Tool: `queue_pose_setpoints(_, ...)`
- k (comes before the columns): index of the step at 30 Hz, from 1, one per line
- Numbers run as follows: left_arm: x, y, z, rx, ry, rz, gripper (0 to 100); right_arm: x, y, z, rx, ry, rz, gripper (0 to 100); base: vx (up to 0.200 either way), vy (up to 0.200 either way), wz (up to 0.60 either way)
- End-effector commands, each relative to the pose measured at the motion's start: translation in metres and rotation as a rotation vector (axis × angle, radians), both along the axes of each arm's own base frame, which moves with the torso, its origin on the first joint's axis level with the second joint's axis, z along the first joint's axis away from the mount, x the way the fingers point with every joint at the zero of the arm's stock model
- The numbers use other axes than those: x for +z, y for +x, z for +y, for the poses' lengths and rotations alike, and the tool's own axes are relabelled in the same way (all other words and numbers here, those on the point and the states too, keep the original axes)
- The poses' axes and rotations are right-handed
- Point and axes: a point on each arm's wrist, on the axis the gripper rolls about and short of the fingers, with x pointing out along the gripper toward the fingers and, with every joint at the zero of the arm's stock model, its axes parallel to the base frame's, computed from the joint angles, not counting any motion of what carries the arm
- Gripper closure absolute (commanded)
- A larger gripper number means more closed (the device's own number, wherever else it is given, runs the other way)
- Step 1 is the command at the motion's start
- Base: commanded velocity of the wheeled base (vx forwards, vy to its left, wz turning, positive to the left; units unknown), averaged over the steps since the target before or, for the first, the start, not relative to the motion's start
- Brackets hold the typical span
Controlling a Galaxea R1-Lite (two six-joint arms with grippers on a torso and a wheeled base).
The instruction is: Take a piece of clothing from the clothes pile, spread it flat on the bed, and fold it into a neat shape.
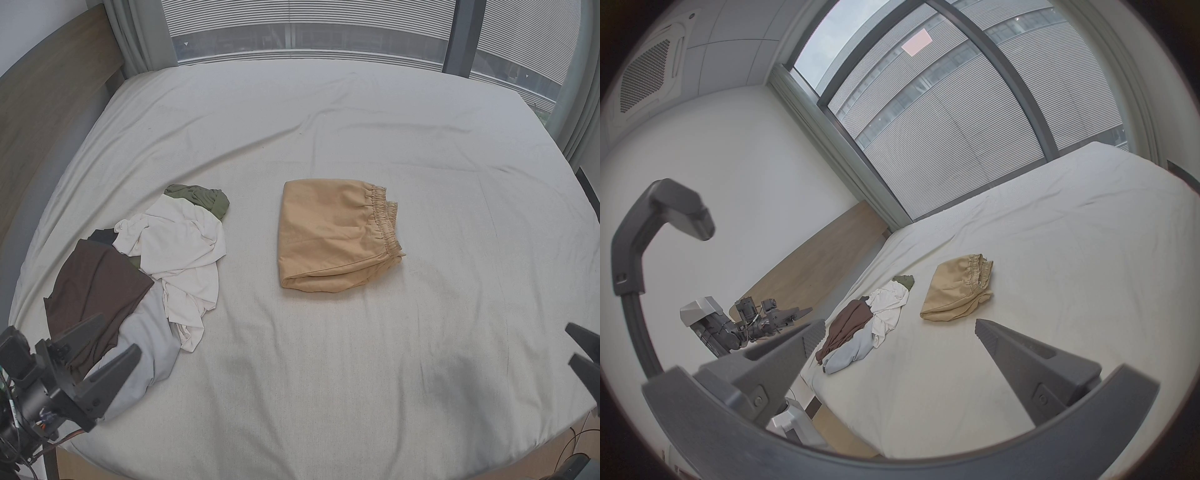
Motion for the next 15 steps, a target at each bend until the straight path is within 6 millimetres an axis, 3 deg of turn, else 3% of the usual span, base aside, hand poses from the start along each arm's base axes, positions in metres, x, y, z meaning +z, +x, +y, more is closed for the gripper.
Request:
queue_pose_setpoints(1,-0.01,-0.056,0.032,0.25,-0.047,-0.113,0,-0.031,-0.059,-0.009,-0.088,0.026,-0.165,0,0.0,0.0,0.0)
queue_pose_setpoints(4,-0.023,-0.074,0.035,0.276,-0.038,-0.109,0,-0.035,-0.053,-0.01,-0.183,0.041,-0.195,0,0.0,0.0,0.0)
queue_pose_setpoints(8,-0.034,-0.084,0.034,0.277,-0.025,-0.096,0,-0.05,-0.047,-0.01,-0.195,0.007,-0.161,0,0.0,0.0,0.0)
queue_pose_setpoints(10,-0.043,-0.092,0.034,0.268,-0.018,-0.093,0,-0.066,-0.042,-0.01,-0.252,-0.052,-0.129,0,0.0,0.0,0.0)
queue_pose_setpoints(15,-0.061,-0.102,0.033,0.276,-0.006,-0.052,0,-0.073,-0.04,-0.013,-0.404,-0.066,-0.059,0,0.0,0.0,0.0)
